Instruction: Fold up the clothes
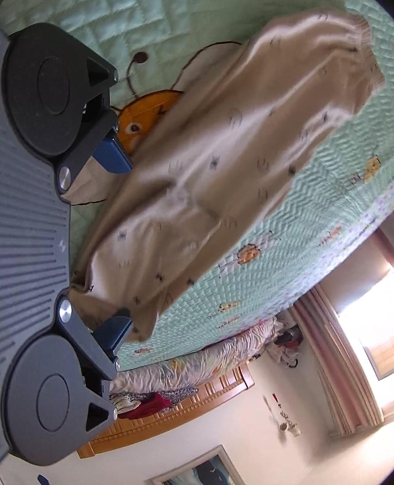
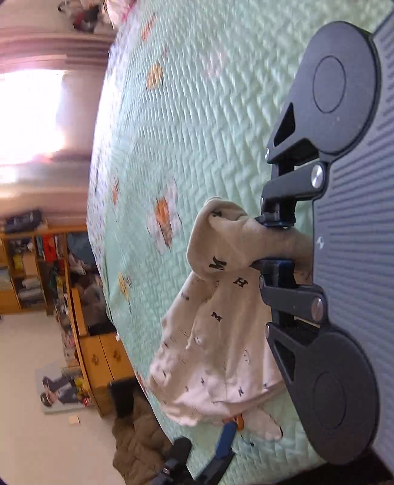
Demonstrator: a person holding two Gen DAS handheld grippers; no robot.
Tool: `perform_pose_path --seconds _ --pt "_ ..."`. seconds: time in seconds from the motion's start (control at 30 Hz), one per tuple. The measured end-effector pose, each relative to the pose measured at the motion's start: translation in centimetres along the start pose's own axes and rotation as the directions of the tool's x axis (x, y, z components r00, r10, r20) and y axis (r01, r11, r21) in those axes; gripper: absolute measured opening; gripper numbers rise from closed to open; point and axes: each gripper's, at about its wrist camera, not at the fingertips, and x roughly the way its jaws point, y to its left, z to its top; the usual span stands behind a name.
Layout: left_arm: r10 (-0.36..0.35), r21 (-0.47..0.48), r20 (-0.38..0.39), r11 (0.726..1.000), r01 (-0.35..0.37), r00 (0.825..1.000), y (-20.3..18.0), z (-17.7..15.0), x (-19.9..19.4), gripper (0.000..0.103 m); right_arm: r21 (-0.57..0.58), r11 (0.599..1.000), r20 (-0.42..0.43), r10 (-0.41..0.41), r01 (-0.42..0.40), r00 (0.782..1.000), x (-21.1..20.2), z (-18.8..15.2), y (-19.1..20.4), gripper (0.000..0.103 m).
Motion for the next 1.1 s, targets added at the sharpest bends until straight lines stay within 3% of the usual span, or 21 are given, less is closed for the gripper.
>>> perform_pose_path --seconds 0.07,0.17,0.3,0.5,0.63,0.77,0.93,1.1 --pt "0.018 -0.015 0.026 1.000 -0.017 0.999 0.3 0.1 -0.5 0.101 0.000 0.999 -0.004 -0.042 0.042 0.999 -0.5 -0.1 -1.2 0.019" --pt "0.045 -0.038 0.065 0.998 -0.043 0.997 0.8 0.2 -1.1 0.101 0.110 0.994 -0.017 -0.008 0.010 1.000 -0.3 -0.8 -3.8 0.019" --pt "0.083 -0.071 0.116 0.995 -0.075 0.990 1.5 0.4 -2.1 0.101 0.064 0.997 -0.034 -0.049 0.051 0.998 -0.1 -0.8 -4.0 0.019" --pt "0.166 -0.183 0.255 0.976 -0.121 0.953 5.6 3.5 -5.1 0.101 -0.086 0.979 -0.045 -0.190 0.185 0.981 0.1 -0.2 -3.8 0.019" --pt "0.187 -0.212 0.254 0.968 -0.134 0.949 7.8 6.1 -4.3 0.101 -0.112 0.962 -0.072 -0.258 0.249 0.963 0.4 -0.1 -5.2 0.020" --pt "0.172 -0.192 0.222 0.973 -0.130 0.960 8.3 7.7 -2.4 0.101 -0.056 0.971 -0.106 -0.236 0.232 0.966 0.6 -0.6 -6.2 0.023" --pt "0.118 -0.151 0.224 0.985 -0.086 0.967 9.2 9.2 -0.9 0.100 0.132 0.974 -0.078 -0.176 0.185 0.981 -1.6 -0.7 -7.7 0.027" --pt "0.051 -0.075 0.206 0.997 -0.036 0.977 9.8 10.3 -0.1 0.094 0.280 0.956 -0.004 -0.092 0.089 0.996 -5.0 -0.5 -8.6 0.042"
